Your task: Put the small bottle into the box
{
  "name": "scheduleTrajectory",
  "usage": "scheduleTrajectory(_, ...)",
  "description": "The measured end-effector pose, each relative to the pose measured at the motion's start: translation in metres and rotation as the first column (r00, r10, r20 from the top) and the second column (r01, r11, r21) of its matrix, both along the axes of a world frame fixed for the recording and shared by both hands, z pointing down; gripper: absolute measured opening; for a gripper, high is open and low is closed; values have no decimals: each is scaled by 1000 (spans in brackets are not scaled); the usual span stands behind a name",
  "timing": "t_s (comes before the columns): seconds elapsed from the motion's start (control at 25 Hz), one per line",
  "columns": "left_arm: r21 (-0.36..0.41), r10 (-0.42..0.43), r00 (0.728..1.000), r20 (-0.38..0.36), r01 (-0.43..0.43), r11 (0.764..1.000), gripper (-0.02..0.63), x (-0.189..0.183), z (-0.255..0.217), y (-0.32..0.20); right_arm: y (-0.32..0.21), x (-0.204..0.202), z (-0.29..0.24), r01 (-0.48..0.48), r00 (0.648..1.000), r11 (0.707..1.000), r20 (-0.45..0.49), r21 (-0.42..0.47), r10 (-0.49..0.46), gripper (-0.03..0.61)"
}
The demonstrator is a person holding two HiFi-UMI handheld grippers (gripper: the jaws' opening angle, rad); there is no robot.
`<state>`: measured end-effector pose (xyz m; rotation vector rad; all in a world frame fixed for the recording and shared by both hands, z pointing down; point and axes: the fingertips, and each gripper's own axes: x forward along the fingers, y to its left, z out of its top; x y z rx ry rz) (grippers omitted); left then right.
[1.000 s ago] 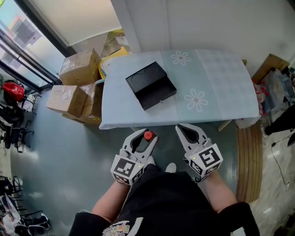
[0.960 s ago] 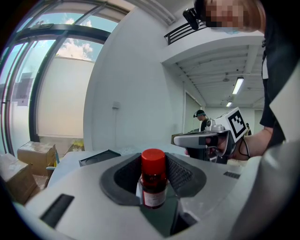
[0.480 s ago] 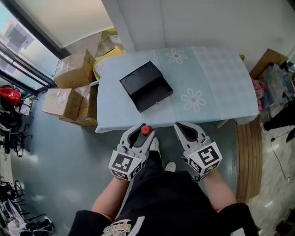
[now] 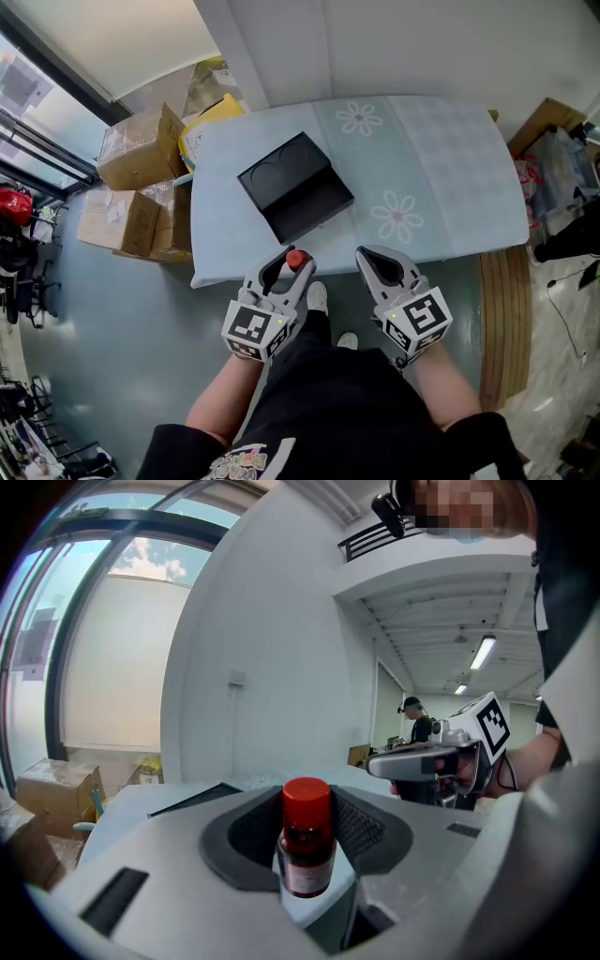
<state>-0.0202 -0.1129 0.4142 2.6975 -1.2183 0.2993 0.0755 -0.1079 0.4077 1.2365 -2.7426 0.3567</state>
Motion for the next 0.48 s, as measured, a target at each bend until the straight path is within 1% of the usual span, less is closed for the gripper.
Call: scheduleTrajectory(0.48, -45, 46, 998, 37, -45, 998, 155, -11, 35, -86, -69, -13, 31, -46, 999, 995, -12, -93, 45, 9)
